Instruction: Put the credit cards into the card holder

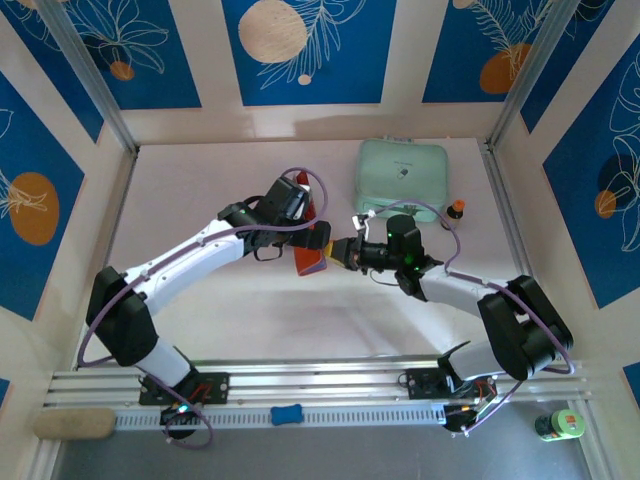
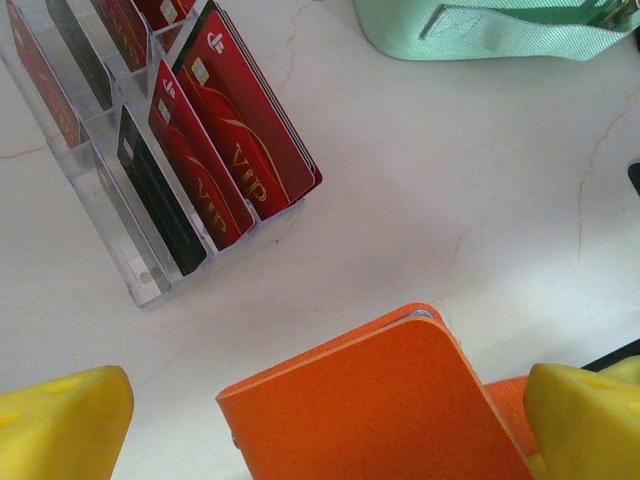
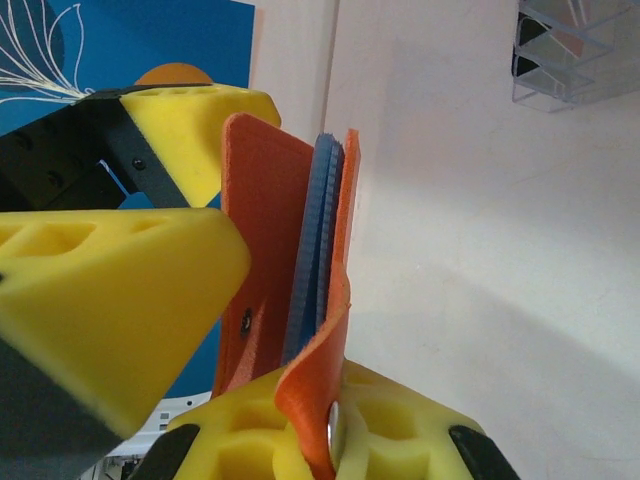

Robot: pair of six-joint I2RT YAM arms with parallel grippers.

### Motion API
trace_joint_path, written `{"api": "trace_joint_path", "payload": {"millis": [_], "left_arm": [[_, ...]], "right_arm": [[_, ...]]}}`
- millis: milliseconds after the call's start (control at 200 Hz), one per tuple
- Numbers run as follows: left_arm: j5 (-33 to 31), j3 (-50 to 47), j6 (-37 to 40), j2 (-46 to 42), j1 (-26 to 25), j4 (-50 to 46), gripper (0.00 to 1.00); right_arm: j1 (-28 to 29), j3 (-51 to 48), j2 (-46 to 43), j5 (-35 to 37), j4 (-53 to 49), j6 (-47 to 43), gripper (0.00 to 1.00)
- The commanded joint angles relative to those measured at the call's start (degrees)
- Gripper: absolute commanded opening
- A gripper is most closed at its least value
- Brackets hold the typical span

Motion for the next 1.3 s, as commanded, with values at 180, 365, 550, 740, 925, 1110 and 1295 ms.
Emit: {"api": "trace_joint_path", "payload": {"millis": [180,365,550,740,925,1110,1295], "left_arm": [[-2.78,-1.55,2.26,-0.58,-0.53,-2.31,1.0],[-3.67,-1.8,2.55,-1.75,-0.48,-2.6,1.0],[-3.75,-1.99,2.62,-2.37,-0.49,-2.86,1.0],[-3.33,-2.08,2.2,-3.25,-0.48,-1.74,1.0],[-1.24,1.03,1.99,-1.82,-0.53,-0.84,1.0],[0.39,2.87,1.39,0.84,-0.62,-0.01,1.0],[0.82,3.06,0.81,2.08,-1.01,0.92,1.0]], "right_arm": [[-0.91,-1.34,-2.12,0.28,0.28,-0.76,0.0],[-1.09,-1.33,-2.13,0.23,0.26,-0.58,0.0],[-1.27,-1.36,-2.16,0.23,0.19,-0.58,0.0],[-1.27,-1.49,-1.91,0.14,0.28,-0.5,0.0],[-1.27,-1.42,-1.57,0.21,0.37,-0.44,0.0],[-1.26,-1.46,-1.65,0.26,0.37,-0.5,0.0],[-1.27,-1.65,-1.56,0.29,0.46,-0.58,0.0]]}}
